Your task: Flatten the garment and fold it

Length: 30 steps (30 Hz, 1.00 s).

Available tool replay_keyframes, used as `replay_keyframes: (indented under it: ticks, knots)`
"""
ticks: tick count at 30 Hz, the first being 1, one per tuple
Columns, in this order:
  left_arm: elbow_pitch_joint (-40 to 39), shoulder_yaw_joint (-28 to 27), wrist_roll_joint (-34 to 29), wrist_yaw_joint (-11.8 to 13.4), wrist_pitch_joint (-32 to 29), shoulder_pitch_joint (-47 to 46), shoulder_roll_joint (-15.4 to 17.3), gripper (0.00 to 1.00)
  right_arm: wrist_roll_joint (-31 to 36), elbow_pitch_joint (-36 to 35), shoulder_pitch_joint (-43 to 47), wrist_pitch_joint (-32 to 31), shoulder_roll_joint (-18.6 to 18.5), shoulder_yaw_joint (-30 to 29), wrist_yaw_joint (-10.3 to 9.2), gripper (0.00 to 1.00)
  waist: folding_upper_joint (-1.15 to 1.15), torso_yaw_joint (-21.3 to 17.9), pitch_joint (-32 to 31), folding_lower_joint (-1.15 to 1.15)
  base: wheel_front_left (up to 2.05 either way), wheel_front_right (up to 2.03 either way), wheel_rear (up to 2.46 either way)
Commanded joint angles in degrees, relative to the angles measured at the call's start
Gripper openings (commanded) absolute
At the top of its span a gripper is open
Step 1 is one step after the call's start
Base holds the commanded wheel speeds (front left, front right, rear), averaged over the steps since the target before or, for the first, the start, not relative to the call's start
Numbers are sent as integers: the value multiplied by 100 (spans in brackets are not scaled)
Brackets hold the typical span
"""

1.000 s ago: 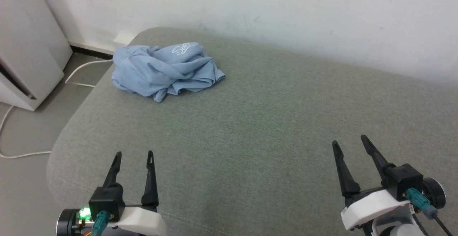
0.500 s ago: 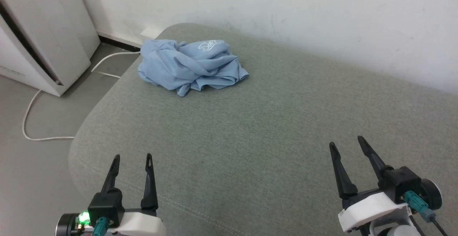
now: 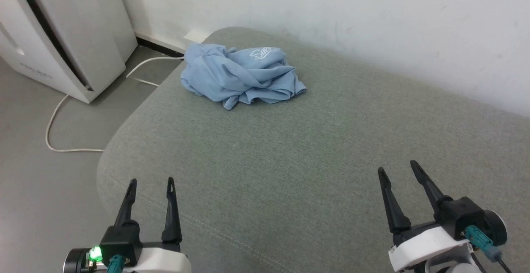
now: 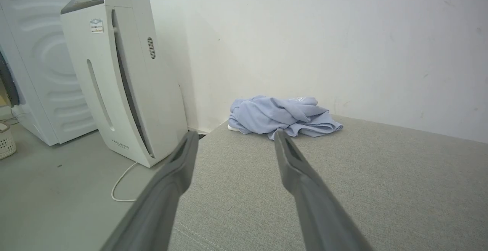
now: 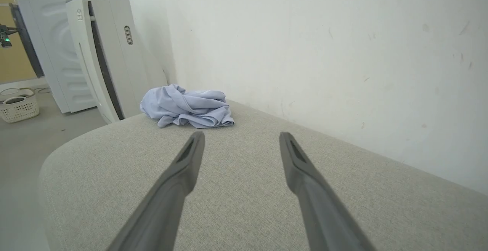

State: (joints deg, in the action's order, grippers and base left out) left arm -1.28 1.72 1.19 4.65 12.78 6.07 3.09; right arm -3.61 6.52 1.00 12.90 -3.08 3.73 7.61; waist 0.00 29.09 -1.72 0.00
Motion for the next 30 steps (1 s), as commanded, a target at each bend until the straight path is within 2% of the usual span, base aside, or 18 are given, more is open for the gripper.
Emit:
replay_keyframes:
  ticks: [1, 15, 25, 30]
  knots:
    - [-39, -5, 42, 45, 60, 101, -9, 100, -40, 28, 39, 48, 18, 3, -11, 100, 0, 31, 4, 0, 0, 0, 0]
    - [-61, 49, 96, 97, 222, 116, -15, 100, -33, 115, 36, 209, 21, 52, -12, 100, 0, 387, 77, 0, 0, 0, 0]
    - [-62, 50, 88, 66, 222, 100, -16, 100, 1, 116, 28, 210, 21, 83, -12, 100, 0, 367, 167, 0, 0, 0, 0]
    - [27, 82, 112, -37, 222, -43, -11, 100, 212, 87, -25, 210, 21, 33, -12, 100, 0, 277, 381, 0, 0, 0, 0]
